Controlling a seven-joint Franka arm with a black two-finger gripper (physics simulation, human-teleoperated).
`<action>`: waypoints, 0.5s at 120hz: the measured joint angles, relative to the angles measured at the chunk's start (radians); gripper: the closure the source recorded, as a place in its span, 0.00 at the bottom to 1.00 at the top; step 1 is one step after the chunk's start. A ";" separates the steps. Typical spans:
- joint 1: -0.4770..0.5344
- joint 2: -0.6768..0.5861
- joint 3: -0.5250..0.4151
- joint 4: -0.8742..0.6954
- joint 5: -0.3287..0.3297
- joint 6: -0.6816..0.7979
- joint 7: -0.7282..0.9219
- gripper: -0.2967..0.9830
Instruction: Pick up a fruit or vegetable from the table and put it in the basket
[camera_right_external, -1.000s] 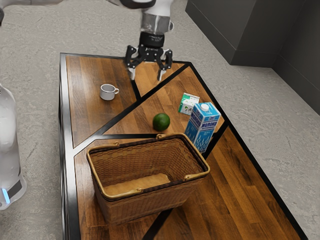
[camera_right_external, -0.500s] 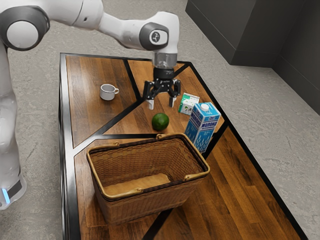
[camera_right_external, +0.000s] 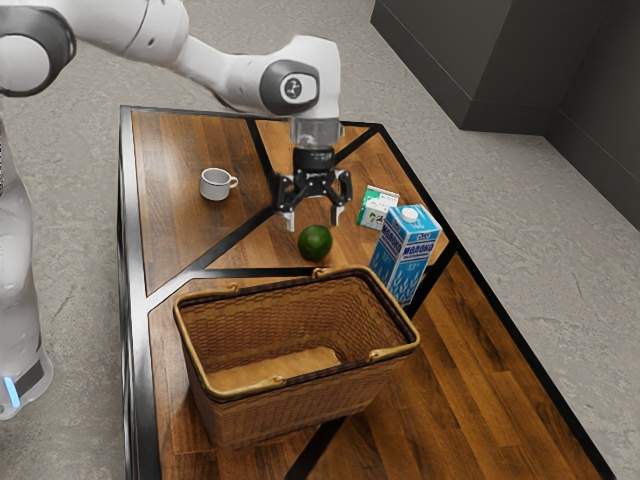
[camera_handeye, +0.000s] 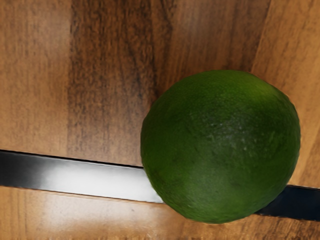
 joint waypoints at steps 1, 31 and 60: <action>0.000 0.002 -0.001 0.001 0.000 0.002 0.002 0.23; 0.040 0.007 -0.014 -0.022 -0.023 0.054 0.050 0.23; 0.045 0.030 -0.015 -0.056 -0.079 0.092 0.081 0.23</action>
